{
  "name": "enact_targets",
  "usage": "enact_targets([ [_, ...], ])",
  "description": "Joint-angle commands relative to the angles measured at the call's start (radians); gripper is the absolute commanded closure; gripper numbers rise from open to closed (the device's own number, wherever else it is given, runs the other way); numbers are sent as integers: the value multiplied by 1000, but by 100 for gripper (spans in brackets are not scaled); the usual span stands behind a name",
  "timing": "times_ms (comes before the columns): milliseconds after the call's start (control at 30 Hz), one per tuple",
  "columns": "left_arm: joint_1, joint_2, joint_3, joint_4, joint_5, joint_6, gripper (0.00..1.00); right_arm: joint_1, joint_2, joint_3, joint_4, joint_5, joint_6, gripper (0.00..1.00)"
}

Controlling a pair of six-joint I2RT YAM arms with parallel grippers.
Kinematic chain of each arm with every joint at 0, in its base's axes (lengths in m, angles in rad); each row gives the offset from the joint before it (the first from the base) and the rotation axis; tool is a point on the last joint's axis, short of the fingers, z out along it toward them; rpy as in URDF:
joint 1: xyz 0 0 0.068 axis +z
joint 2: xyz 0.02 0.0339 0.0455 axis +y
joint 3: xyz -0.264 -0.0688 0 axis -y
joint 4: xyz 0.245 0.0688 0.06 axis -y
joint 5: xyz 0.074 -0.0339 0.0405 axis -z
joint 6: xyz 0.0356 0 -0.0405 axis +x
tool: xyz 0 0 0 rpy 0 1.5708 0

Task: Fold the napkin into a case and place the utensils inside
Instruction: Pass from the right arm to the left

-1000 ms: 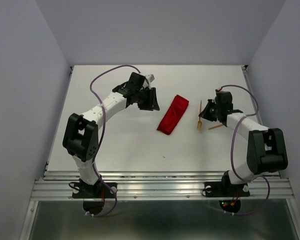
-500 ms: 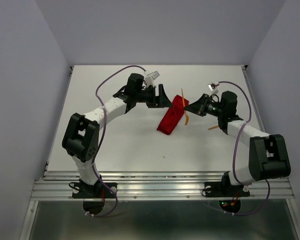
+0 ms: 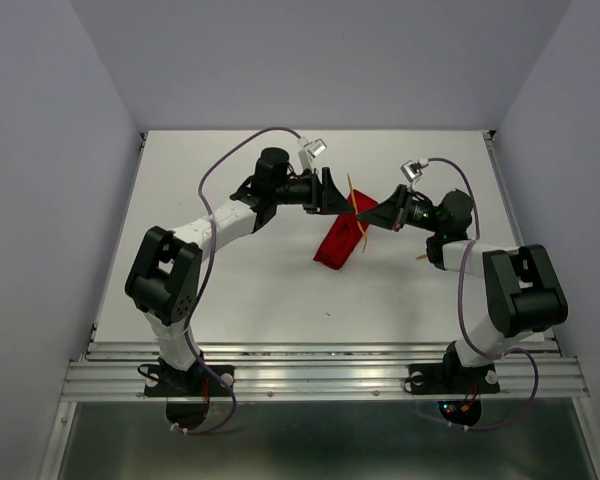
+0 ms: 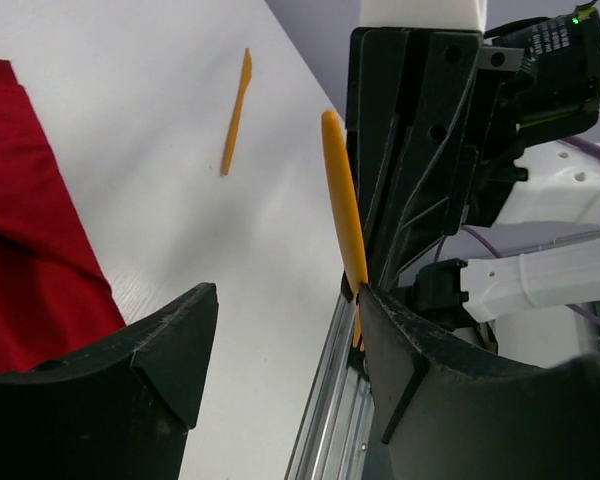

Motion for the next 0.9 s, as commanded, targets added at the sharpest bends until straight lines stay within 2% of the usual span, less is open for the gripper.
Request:
enact_targets([
  [0,-20,-56,-4,120,58,-13,32,14,33,-2,289,-56,147,99],
  [233,-28,-58,-5,165,78,-41,39,24,55,1,344,-66,179,99],
  [333,-34,-55,-4,174,80,-49,46,24,56,-1,347,-64,180,99],
  [433,-35,-54,-7,180,86,-58,58,24,59,-2,350,-61,180,99],
  [467,-35,-54,-9,181,88,-59,65,24,59,-4,351,-60,182,99],
  [567,-35,-62,-9,183,88,-64,71,24,59,-5,352,-57,182,99],
  [600,-35,-67,-9,184,88,-65,79,24,62,-5,352,-58,180,99],
  [700,-34,-70,-4,185,89,-79,92,24,61,-7,338,-60,171,99],
  [733,-34,-70,1,185,89,-85,100,24,59,-7,320,-58,165,97],
  [800,-25,-71,1,185,95,-99,100,24,50,-10,282,-57,128,83],
  [833,-20,-71,-2,183,95,-116,100,24,33,-10,207,-52,102,61],
  [867,-14,-73,-2,178,95,-119,100,24,21,-4,146,-34,23,49],
])
